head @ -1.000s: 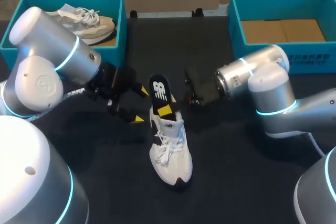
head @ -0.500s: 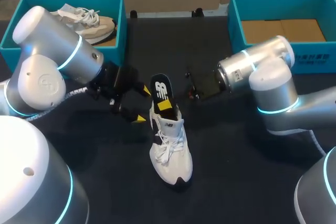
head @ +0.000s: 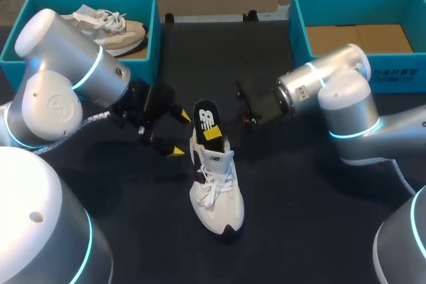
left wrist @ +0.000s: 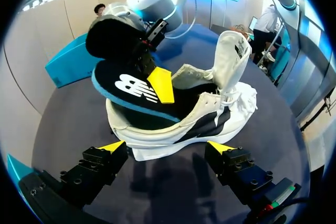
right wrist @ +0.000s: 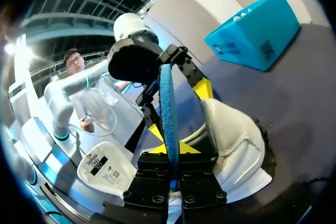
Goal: Take the shoe out of the shoebox, open the shoe tongue, remove and reinsert the insole, then place the shoe into the shoebox
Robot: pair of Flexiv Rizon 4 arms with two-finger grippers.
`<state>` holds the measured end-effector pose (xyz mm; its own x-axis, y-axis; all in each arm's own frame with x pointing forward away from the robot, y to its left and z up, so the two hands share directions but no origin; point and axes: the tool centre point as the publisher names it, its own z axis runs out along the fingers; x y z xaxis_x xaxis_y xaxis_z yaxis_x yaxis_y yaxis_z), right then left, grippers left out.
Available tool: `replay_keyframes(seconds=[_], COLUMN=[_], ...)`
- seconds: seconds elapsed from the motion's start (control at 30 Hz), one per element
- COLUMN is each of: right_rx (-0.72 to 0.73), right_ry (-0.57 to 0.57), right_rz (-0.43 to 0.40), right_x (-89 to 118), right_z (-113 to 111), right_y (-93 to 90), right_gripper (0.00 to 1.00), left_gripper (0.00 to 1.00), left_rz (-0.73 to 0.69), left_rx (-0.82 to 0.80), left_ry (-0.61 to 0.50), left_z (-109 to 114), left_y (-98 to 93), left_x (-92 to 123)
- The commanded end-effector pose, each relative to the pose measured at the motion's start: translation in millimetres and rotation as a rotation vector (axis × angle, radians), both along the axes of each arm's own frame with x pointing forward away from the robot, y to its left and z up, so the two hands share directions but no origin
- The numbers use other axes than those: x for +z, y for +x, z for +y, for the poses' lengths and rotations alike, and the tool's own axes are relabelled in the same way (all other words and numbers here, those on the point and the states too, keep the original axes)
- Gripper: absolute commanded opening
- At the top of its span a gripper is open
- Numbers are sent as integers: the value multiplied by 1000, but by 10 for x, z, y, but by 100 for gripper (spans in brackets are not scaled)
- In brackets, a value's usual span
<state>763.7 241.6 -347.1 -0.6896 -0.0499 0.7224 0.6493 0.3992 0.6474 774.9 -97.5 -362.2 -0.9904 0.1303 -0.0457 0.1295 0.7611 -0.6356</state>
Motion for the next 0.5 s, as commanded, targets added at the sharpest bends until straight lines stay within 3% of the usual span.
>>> replay_keyframes(seconds=[0.03,0.33,0.37,0.43,0.5], right_rx=[27,55,55,51,39], right_ry=[-12,-39,-41,-54,-60], right_rz=[52,119,118,103,80], right_x=[-115,-132,-130,-110,-63], right_z=[2,28,37,52,56], right_y=[-73,-218,-208,-178,-142], right_gripper=[0,0,2,18,25], left_gripper=[100,100,100,100,100], left_rz=[0,6,5,5,2], left_rx=[0,-5,-7,-10,-14], left_ry=[0,-1,-1,-2,-3], left_z=[12,8,3,-8,-15], left_y=[-14,-8,-4,3,6], left_x=[-3,-15,-16,-13,-7])
